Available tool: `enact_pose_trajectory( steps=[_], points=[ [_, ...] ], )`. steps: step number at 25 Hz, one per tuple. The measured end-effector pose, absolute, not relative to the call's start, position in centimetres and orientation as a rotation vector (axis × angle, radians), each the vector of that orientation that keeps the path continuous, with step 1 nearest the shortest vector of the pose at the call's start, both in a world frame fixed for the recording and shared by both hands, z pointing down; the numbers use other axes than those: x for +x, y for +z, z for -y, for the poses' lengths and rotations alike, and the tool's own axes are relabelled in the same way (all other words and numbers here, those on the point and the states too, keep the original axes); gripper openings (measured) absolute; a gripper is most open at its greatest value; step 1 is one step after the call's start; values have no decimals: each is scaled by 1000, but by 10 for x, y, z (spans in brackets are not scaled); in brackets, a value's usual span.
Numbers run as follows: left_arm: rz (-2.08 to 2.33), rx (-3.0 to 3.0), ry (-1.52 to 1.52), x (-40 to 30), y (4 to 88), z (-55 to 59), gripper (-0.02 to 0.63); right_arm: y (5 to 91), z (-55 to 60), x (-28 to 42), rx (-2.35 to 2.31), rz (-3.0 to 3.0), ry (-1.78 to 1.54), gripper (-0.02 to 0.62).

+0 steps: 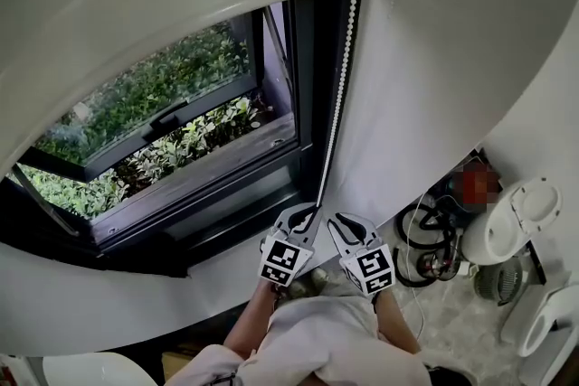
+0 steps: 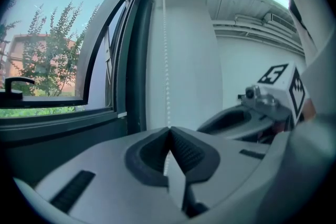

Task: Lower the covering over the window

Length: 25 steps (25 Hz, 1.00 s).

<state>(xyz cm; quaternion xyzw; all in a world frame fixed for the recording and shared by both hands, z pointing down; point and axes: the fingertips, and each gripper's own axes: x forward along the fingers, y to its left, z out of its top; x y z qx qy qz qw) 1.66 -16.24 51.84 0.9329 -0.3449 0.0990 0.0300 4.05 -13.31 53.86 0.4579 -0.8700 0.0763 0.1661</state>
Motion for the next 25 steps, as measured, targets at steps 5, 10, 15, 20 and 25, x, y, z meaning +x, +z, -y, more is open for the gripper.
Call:
enact_pose_trajectory(
  steps=[5, 10, 15, 20, 25],
  points=[
    [1069, 2874, 295, 14, 518, 161, 14, 455, 141, 42, 1350, 2536, -4, 72],
    [1077, 2873, 292, 12, 519, 160, 14, 396, 146, 27, 1325, 2649, -179, 74],
    [1078, 2878, 293, 13, 517, 159, 14, 345, 155, 18, 1337, 2736, -275, 78],
    [1072, 2883, 288, 14, 518, 158, 14, 317, 169, 8, 1331, 2782, -341, 84],
    [1077, 2885, 276, 16, 516, 158, 14, 314, 177, 2, 1374, 2813, -337, 13]
  ],
)
